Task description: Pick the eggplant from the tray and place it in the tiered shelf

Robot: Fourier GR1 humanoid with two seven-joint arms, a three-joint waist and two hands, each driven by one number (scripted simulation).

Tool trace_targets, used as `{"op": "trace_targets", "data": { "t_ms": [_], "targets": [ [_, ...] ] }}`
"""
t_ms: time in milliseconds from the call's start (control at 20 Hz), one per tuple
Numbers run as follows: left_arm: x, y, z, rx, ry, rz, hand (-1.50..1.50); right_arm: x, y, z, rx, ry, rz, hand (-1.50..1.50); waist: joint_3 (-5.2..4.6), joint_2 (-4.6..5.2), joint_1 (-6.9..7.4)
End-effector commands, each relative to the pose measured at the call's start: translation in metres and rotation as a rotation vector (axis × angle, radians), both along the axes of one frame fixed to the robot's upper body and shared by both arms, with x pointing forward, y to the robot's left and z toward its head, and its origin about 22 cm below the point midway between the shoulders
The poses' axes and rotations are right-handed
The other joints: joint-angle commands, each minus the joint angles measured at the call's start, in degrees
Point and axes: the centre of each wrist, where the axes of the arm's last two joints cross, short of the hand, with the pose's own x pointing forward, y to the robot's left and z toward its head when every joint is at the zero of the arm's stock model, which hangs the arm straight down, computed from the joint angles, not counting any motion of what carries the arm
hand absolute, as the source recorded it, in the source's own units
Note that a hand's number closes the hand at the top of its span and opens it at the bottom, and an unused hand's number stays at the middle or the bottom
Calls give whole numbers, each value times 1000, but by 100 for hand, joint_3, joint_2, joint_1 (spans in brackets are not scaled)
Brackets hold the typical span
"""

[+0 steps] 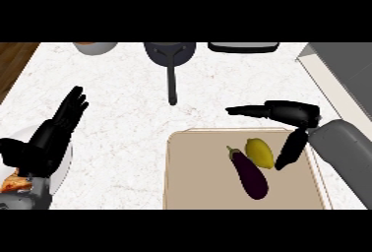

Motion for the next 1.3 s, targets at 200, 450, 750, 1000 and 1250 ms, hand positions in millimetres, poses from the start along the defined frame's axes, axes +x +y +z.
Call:
{"op": "trace_targets", "data": {
  "t_ms": [200,450,750,1000,1250],
  "targets": [
    [-1,-1,13,6,3,-4,0,-6,22,-2,-21,22,172,-150,-5,-29,-49],
    [1,1,1,19,18,7,0,-8,23,-16,-127,36,218,-150,-5,-8,-39],
    [-4,6,7,-3,18,4,0,-11,28,-13,-214,13,227,-150,-6,-20,-48],
    [8,-4,16,-11,8,7,0,-7,38,-19,-291,-122,195,-150,-5,-18,-50],
    [-1,3,28,7,0,23,0,-24,35,-27,-373,-115,190,-150,-6,-31,-76]
  ]
}}
